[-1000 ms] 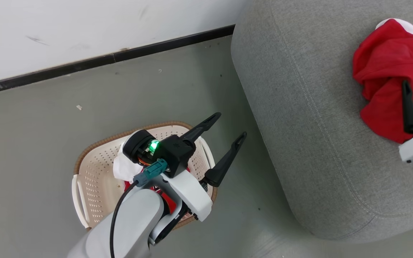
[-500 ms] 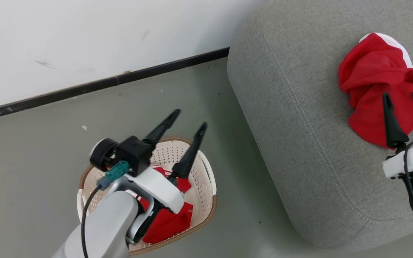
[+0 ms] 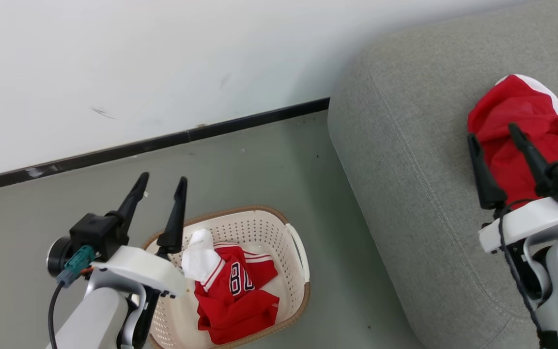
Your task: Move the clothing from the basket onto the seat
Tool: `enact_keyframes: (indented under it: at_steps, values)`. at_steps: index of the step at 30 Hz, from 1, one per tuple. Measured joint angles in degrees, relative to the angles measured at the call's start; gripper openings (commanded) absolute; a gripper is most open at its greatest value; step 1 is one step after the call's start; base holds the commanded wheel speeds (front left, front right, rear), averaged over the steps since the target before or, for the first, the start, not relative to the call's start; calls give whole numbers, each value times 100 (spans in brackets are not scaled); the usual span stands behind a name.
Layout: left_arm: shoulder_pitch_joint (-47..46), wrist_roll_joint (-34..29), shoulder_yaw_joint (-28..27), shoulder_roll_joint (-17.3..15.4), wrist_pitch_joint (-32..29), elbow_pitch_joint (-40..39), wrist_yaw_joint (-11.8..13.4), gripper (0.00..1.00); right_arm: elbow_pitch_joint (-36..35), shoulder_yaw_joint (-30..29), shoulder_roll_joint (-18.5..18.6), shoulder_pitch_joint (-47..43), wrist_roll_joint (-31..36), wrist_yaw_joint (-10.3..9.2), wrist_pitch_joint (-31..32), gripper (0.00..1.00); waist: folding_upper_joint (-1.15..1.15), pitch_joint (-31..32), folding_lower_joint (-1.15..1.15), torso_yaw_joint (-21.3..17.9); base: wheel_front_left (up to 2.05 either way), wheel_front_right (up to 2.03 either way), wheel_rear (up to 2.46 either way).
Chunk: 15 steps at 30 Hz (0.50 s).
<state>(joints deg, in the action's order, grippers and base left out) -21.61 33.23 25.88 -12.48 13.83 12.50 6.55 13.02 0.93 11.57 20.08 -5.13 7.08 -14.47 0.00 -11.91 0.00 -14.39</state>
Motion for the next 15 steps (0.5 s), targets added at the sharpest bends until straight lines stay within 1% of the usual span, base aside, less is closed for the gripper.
enact_keyframes:
  at_steps: [4,8,11,15]
  values:
    - [258,1,-222,-53,40,14,189,100,-59,144,-133,-153,127,0,0,100,0,149,0,117,0,0,0]
    - [540,1,-408,-73,41,27,321,100,-153,309,-258,-320,170,0,0,100,0,302,0,241,0,0,0]
    - [835,2,-694,-60,45,48,550,100,-267,349,-342,-373,188,0,0,100,0,457,0,364,0,0,0]
    - [1037,1,-890,-13,45,-23,626,100,-386,335,-459,-495,254,0,-14,100,0,574,0,454,0,0,0]
